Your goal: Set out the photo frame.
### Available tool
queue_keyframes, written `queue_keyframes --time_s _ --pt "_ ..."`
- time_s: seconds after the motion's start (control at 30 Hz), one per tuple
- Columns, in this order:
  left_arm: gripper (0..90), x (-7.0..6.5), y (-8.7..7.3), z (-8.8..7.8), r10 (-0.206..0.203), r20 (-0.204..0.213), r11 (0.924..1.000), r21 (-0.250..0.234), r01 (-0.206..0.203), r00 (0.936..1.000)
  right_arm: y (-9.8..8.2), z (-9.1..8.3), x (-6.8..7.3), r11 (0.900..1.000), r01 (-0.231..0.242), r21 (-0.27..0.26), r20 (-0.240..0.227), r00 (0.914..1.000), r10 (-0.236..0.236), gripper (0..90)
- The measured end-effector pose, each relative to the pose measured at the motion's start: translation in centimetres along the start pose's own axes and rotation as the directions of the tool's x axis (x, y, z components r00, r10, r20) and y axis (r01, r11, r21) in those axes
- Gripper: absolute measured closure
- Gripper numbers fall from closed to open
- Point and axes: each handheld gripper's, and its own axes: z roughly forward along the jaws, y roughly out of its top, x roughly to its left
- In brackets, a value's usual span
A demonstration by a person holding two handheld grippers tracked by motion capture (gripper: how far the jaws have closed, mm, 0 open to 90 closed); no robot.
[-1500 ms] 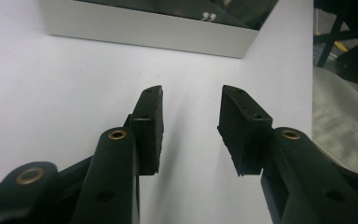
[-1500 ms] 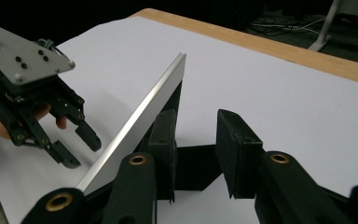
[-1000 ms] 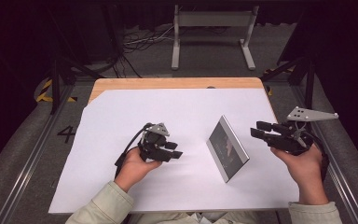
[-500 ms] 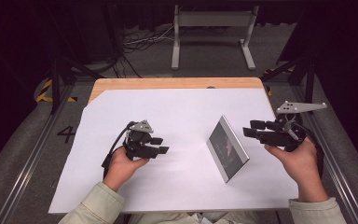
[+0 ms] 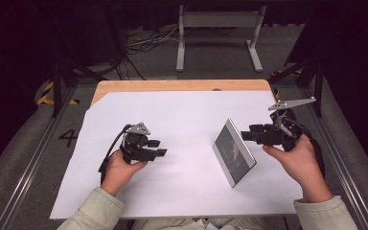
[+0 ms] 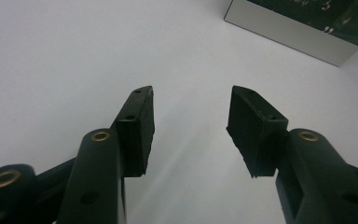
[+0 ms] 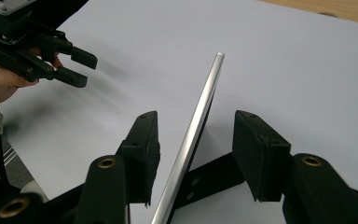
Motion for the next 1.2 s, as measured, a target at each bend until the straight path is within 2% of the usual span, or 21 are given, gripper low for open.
queue_keyframes --time_s 0.33,0.63,0.93,0.97,1.2 --pt "51.3 0.3 -0.2 -0.1 -0.007 -0.007 1.0000 0.001 0.007 1.0000 0.2 1.2 0.0 0.996 -0.048 0.075 -0.016 0.9986 0.050 52.0" --pt "51.2 0.2 -0.2 -0.1 -0.002 -0.006 1.0000 0.009 0.002 1.0000 0.2 2.5 0.0 0.985 -0.077 0.154 -0.006 0.9969 0.079 53.2" --pt "51.2 0.2 -0.3 -0.1 -0.005 -0.011 1.0000 0.008 0.005 0.9999 0.0 3.9 0.2 0.977 -0.059 0.203 -0.009 0.9980 0.063 53.7" --pt "51.2 0.3 -0.2 -0.1 0.006 -0.012 0.9999 0.011 -0.006 0.9999 0.0 4.0 0.3 0.976 -0.058 0.208 -0.008 0.9981 0.061 54.1" --pt "51.2 0.2 -0.3 -0.1 0.005 -0.014 0.9999 0.011 -0.005 0.9999 -0.1 4.9 0.6 0.967 -0.046 0.250 0.005 0.9989 0.047 59.1"
